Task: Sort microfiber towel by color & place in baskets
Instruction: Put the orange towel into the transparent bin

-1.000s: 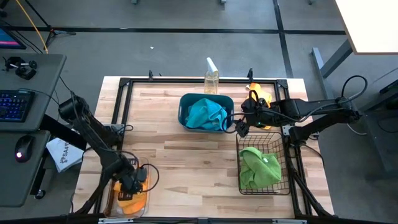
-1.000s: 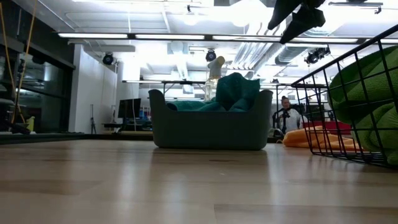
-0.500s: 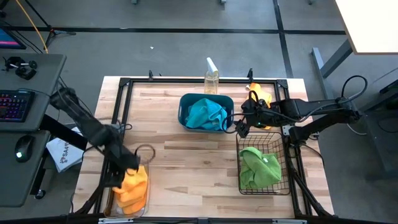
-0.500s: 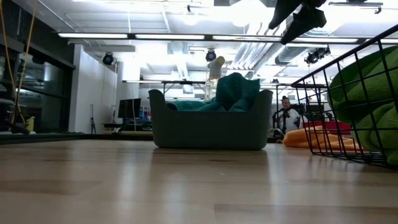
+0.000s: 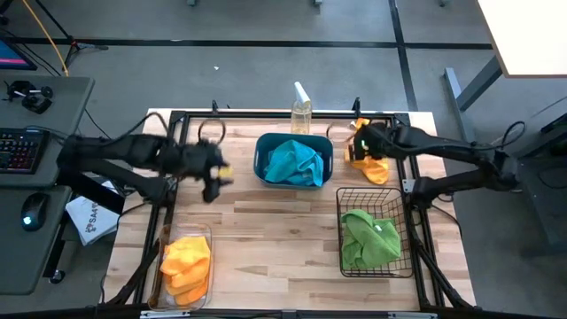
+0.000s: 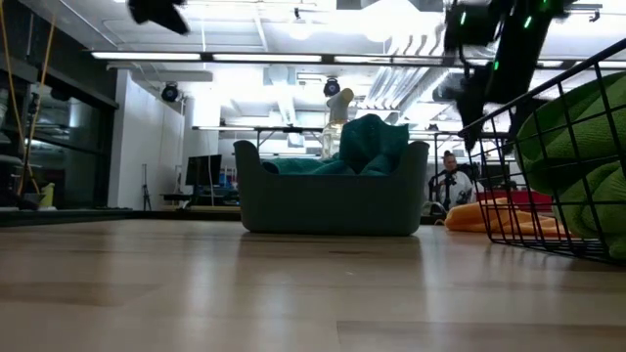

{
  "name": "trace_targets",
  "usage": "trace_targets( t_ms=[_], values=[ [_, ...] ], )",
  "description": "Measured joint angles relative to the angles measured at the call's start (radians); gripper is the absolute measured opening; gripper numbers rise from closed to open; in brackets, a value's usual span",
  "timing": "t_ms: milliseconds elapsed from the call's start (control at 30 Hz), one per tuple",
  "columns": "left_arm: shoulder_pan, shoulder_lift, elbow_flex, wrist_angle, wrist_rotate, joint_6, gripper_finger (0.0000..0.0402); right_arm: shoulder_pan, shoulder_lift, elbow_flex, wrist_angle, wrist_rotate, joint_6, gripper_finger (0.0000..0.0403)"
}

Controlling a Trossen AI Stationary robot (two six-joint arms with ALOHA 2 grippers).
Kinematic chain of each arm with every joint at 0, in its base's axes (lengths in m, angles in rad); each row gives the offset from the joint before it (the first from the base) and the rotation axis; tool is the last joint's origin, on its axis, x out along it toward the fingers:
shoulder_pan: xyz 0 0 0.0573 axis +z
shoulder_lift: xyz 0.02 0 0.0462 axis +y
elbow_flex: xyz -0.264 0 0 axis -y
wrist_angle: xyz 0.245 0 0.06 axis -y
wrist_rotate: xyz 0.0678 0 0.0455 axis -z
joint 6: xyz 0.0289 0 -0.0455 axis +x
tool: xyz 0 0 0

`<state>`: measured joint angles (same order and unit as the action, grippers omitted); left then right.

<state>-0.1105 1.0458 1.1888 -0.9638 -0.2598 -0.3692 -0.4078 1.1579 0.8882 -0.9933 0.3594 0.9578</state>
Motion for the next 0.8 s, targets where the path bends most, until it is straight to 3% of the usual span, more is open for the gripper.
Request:
trace_targets(
  t_ms=[133,267,400,600,700,800],
  values=[
    [0.152,-0.002,-0.035,0.176,0.057,0.064,0.0246,-0.208,0.059,-0.063,0.119,-0.02,-0.063,0.0323],
    [0.231,0.0,-0.059,0.341,0.153,0.047,0.0246,-0.332,0.134,-0.117,0.251,-0.049,-0.068,0.0323],
    [0.24,0.001,-0.064,0.436,0.164,-0.002,0.0246,-0.396,0.211,-0.169,0.403,-0.154,-0.065,0.0323],
    [0.201,-0.007,-0.064,0.476,0.173,-0.056,0.0246,-0.393,0.315,-0.213,0.411,-0.171,-0.099,0.0319],
    [0.18,-0.019,-0.064,0.515,0.173,-0.052,0.0246,-0.357,0.326,-0.234,0.414,-0.152,-0.133,0.0284],
    [0.175,-0.041,-0.064,0.568,0.166,-0.029,0.0246,-0.304,0.307,-0.246,0.372,-0.152,-0.183,0.0189]
  ],
)
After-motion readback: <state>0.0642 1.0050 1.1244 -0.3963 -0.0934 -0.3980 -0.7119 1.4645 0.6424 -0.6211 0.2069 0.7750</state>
